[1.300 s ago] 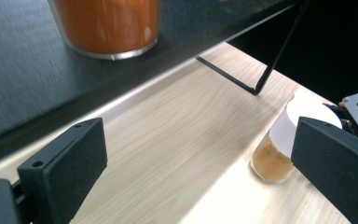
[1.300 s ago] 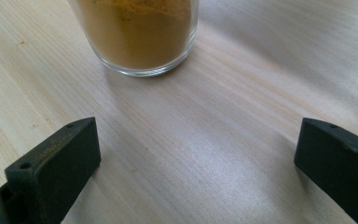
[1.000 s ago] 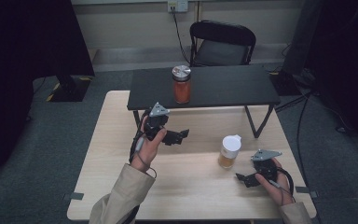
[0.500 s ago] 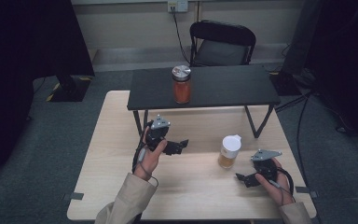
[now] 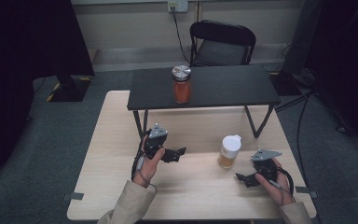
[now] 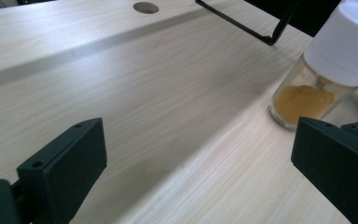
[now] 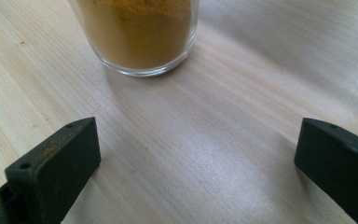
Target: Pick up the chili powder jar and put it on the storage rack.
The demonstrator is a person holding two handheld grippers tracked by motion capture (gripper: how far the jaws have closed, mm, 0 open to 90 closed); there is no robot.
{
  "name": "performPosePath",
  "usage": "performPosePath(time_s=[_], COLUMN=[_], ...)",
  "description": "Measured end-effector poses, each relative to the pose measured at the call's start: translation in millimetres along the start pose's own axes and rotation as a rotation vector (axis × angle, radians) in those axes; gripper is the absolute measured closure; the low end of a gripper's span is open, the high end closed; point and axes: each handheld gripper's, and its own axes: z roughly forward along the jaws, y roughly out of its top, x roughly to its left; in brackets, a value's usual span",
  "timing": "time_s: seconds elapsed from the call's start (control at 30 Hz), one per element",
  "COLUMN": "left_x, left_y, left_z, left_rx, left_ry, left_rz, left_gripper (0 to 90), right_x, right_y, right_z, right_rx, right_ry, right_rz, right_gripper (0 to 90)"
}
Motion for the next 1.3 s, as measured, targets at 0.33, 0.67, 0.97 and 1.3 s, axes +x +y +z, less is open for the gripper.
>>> performPosePath(time_s=[0.33, 0.67, 0.97, 1.3], left_x=[2.0, 6.3, 8.9, 11.6], left_y=[-21.9, -42.6, -56.6, -71.4], left_z=[-1.9, -8.6, -12.4, -21.8], left_rx=[0.002, 0.006, 0.016, 0.032], left_ry=[0.003, 0.013, 0.025, 0.044], left_rz=[-0.012, -0.030, -0.045, -0.054], left_gripper=[2.6, 2.6, 2.6, 2.5], right_x=[0.0, 0.0, 0.0, 0.1], right_y=[0.0, 0.0, 0.0, 0.0], right_z=[0.0, 0.0, 0.0, 0.0], right_rx=[0.000, 0.000, 0.000, 0.000], right_ry=[0.000, 0.000, 0.000, 0.000], right_rz=[0.000, 0.000, 0.000, 0.000], right_gripper=[0.0, 0.0, 0.0, 0.0])
